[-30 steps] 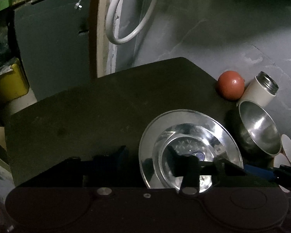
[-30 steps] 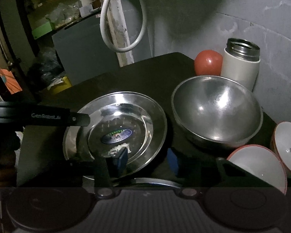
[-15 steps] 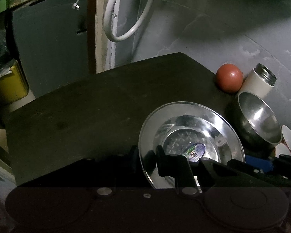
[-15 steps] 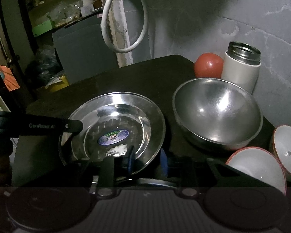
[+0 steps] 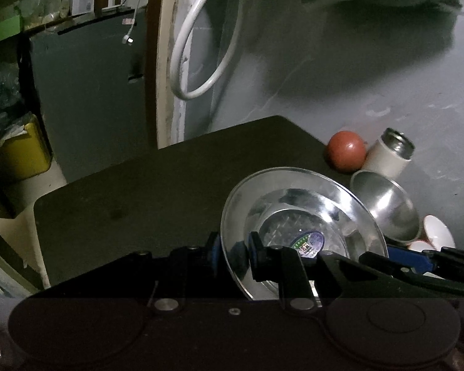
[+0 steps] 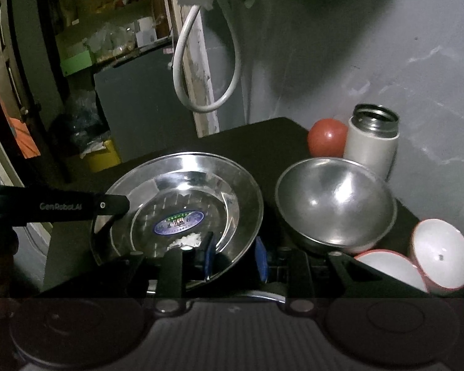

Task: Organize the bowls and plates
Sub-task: 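Carry the labeled plate with both grippers and lower it onto the large plate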

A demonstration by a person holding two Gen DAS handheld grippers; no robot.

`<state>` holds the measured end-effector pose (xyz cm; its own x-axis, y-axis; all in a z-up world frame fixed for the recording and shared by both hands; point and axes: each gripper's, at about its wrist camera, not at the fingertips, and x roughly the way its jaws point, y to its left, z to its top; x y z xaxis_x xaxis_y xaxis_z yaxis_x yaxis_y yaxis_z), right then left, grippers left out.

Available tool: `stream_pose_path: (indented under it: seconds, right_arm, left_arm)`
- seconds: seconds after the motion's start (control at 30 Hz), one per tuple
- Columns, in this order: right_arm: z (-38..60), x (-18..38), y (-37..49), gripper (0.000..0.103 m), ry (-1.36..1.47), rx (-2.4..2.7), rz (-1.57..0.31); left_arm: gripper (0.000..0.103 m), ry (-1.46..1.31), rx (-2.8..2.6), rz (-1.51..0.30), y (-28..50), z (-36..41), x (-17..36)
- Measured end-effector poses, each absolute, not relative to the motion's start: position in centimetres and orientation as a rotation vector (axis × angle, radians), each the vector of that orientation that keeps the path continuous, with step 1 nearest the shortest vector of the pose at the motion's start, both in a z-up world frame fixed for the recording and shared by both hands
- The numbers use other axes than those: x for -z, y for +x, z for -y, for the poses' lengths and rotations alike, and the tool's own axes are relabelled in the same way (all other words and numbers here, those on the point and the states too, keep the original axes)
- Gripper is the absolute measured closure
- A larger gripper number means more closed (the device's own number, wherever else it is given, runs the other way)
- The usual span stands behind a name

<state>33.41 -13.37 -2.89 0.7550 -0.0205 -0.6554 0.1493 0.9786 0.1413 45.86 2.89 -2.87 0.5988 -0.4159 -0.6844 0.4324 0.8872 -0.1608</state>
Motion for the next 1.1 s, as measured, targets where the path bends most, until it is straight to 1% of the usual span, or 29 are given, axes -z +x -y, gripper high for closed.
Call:
stream_pose_path:
  seconds: [0.37,0.53,1.1]
  right_arm:
    - [14.2,1.8,28.8,0.072,0.199,0.143,-0.707]
    - [14.6,1.9,26.8,0.072,0.208,0.158,-0.719]
    - [14.3,3.0,21.3,0.071,0.208,0.162,-0.798]
  left_arm:
    - [0.083,0.021,0.553,-0.793,41.8,-1.7,2.3]
    - [0.083,0.014,0.57,-0.816,39.9,-1.4,2.5]
    - [0.081,0.115,0.601,-0.845,34.3,-0.5,3.7]
